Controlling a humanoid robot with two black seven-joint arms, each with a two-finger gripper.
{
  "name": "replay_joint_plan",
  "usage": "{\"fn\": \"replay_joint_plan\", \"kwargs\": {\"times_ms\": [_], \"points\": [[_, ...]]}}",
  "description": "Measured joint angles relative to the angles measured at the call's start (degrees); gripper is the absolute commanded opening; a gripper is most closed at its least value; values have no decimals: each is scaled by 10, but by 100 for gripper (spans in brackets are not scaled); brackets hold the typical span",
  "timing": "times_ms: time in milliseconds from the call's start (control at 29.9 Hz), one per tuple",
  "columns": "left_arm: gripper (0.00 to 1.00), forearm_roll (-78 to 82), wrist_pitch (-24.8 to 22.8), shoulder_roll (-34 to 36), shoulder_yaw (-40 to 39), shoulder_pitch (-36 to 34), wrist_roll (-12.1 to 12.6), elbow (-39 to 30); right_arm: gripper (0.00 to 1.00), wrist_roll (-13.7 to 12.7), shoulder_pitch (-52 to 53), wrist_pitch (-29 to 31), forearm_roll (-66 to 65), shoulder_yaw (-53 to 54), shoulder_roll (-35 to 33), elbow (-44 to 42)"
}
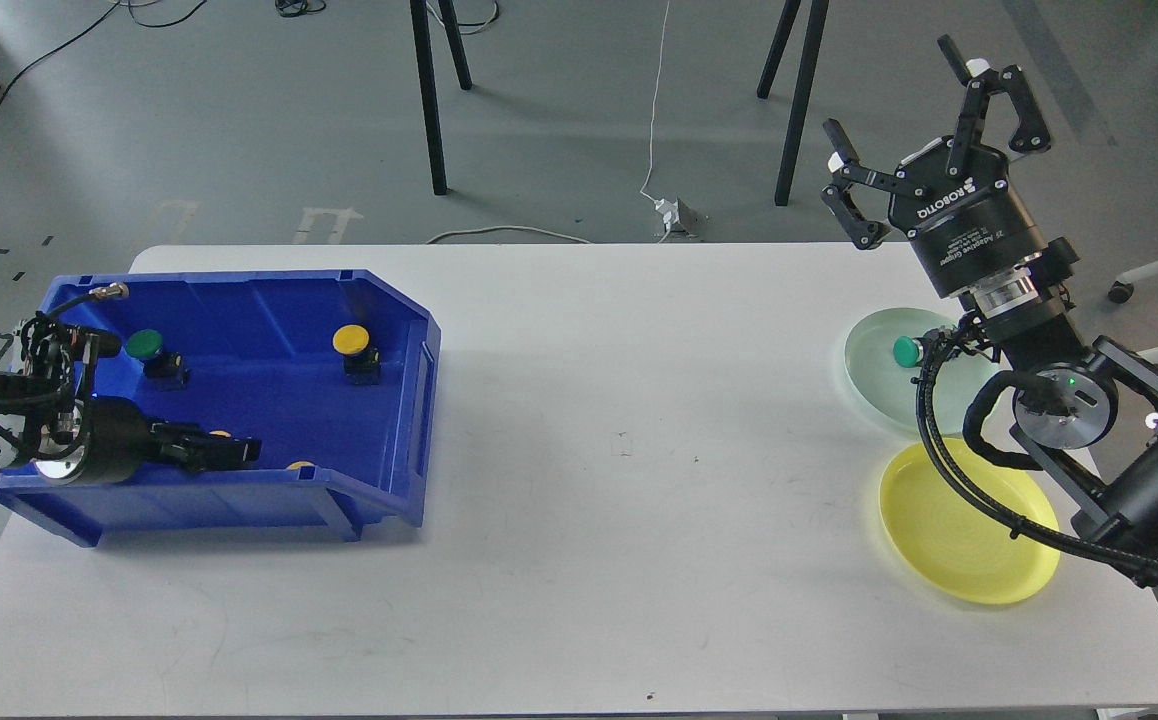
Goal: Pass button and place on color plate
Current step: 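Move the left gripper across the bin toward the farther yellow button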
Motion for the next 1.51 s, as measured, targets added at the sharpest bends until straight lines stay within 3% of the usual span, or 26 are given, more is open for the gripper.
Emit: {"fn": "replay_joint_plan", "kwargs": {"times_ms": [1505], "points": [[86,-2,0,-7,-3,-4,0,6,98,0,-2,0,0,0,0,2]]}}
